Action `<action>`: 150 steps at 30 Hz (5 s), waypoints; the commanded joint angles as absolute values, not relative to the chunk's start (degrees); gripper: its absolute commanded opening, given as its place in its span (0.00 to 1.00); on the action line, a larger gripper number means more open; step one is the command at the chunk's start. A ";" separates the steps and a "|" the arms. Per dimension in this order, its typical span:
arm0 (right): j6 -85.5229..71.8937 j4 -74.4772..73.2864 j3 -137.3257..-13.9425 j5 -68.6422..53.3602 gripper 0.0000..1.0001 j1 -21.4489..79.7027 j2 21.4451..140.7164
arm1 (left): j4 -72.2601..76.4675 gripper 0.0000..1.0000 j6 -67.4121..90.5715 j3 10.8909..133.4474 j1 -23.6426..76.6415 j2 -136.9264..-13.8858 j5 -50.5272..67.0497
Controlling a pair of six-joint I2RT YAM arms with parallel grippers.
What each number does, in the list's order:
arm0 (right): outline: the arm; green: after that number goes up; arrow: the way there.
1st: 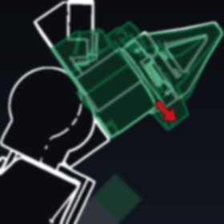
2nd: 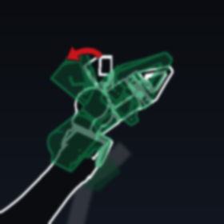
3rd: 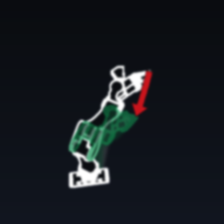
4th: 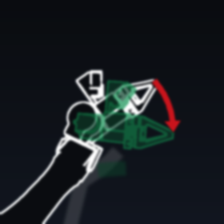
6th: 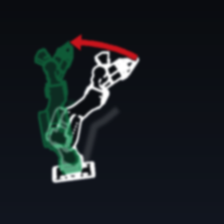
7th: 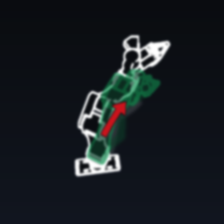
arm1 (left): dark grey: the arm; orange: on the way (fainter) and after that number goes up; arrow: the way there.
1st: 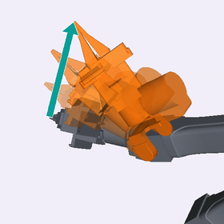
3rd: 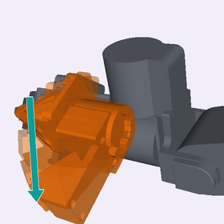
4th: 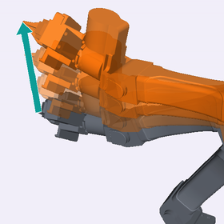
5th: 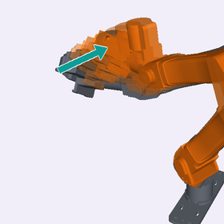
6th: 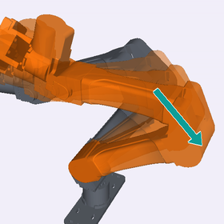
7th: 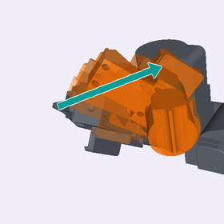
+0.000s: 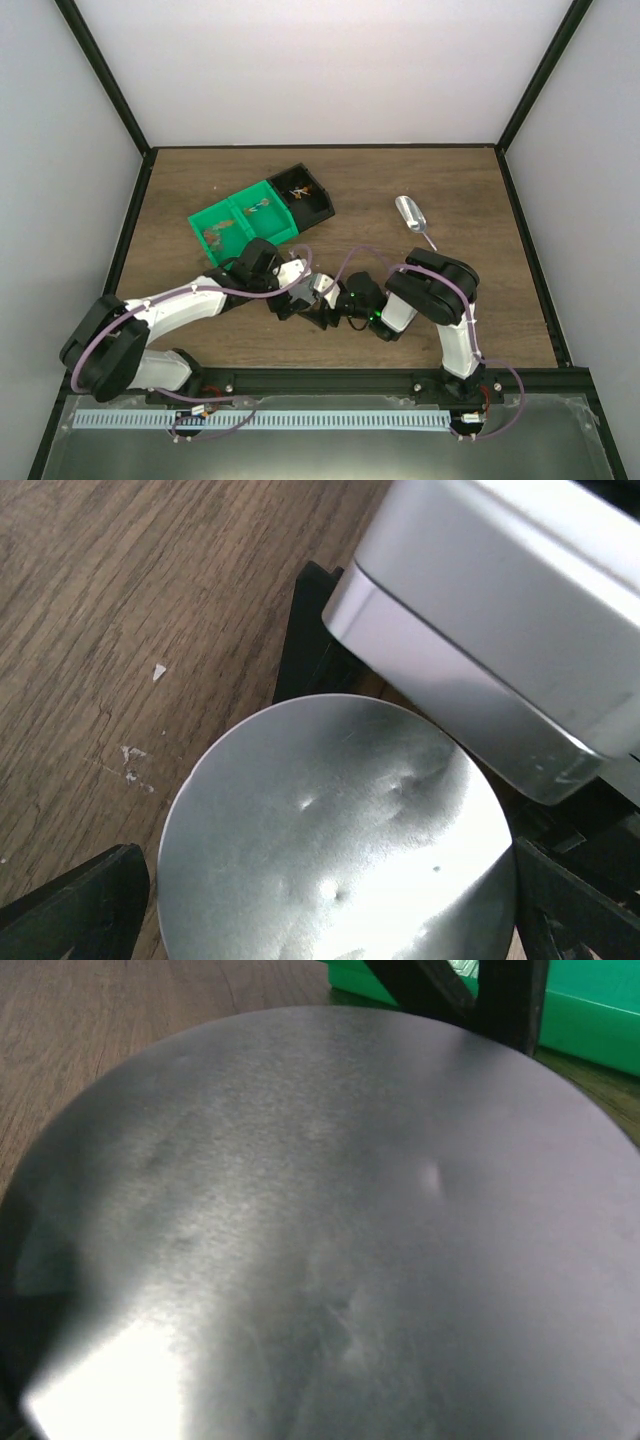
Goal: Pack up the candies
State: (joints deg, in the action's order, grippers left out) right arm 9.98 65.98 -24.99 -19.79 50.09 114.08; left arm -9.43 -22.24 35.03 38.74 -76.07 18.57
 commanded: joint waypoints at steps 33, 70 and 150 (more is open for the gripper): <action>8.71 57.27 -24.92 -25.10 0.34 50.35 116.89 | -27.60 1.00 -49.73 43.69 30.23 -77.33 28.43; 11.25 54.91 -24.84 -26.35 0.33 50.32 115.88 | -22.24 0.88 -43.56 39.01 36.04 -77.87 28.08; 9.95 64.03 -21.61 -28.47 0.50 50.27 114.62 | -31.95 0.90 -67.31 48.85 32.98 -89.80 31.29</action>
State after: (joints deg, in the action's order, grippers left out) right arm 8.86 69.25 -23.68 -21.80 49.56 114.76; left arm -26.28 -53.56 47.13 33.43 -86.28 31.79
